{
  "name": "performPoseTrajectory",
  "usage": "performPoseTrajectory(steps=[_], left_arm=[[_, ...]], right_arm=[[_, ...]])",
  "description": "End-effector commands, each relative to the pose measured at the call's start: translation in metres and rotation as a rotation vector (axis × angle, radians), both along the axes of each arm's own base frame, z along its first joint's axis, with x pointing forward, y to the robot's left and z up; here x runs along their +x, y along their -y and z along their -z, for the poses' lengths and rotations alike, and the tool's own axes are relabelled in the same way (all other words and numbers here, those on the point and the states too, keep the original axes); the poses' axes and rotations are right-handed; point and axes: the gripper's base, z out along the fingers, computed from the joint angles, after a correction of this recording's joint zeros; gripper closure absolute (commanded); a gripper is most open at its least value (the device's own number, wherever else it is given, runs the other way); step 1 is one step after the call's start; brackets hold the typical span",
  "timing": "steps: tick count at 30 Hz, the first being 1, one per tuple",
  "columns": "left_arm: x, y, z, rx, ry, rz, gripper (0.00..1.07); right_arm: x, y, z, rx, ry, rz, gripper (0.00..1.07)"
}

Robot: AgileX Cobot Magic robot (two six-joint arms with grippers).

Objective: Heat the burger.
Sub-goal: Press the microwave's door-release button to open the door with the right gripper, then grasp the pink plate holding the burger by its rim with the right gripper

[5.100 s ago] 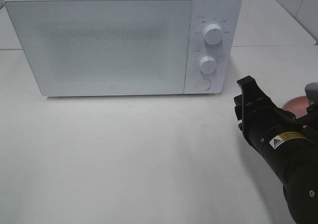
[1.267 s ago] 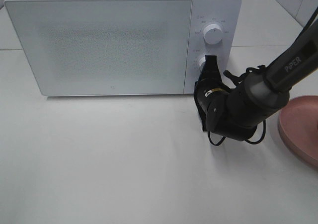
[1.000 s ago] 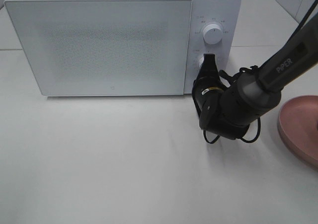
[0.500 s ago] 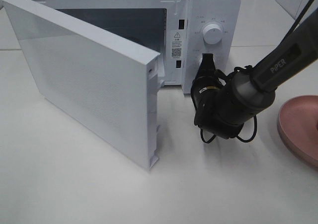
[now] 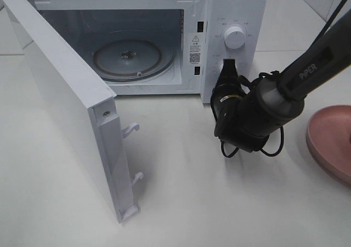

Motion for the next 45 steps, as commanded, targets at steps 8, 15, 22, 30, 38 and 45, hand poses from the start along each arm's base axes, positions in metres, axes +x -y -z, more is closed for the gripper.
performPoseTrajectory(steps=[8,15,22,30,38,45], left_arm=[[-0.003,0.0,0.0,-0.004,0.027,0.004,0.09],[-0.003,0.0,0.0,-0.004,0.027,0.004,0.09],[-0.003,0.0,0.0,-0.004,0.027,0.004,0.09],[-0.003,0.0,0.0,-0.004,0.027,0.004,0.09],[-0.003,0.0,0.0,-0.004,0.027,0.004,0.09],[-0.003,0.0,0.0,-0.004,0.027,0.004,0.09]], right_arm=[[0.023,0.003,-0.023,-0.032,0.165,-0.005,1.07],[0.013,-0.005,-0.026,-0.026,0.158,-0.016,1.07],[0.001,-0.005,-0.027,-0.04,0.116,-0.046,1.07],[-0.026,0.001,-0.027,-0.071,-0.036,-0.148,1.07],[-0.054,0.011,-0.03,-0.141,-0.164,-0.258,1.07],[-0.077,0.015,-0.044,-0.26,-0.22,-0.468,1.07]])
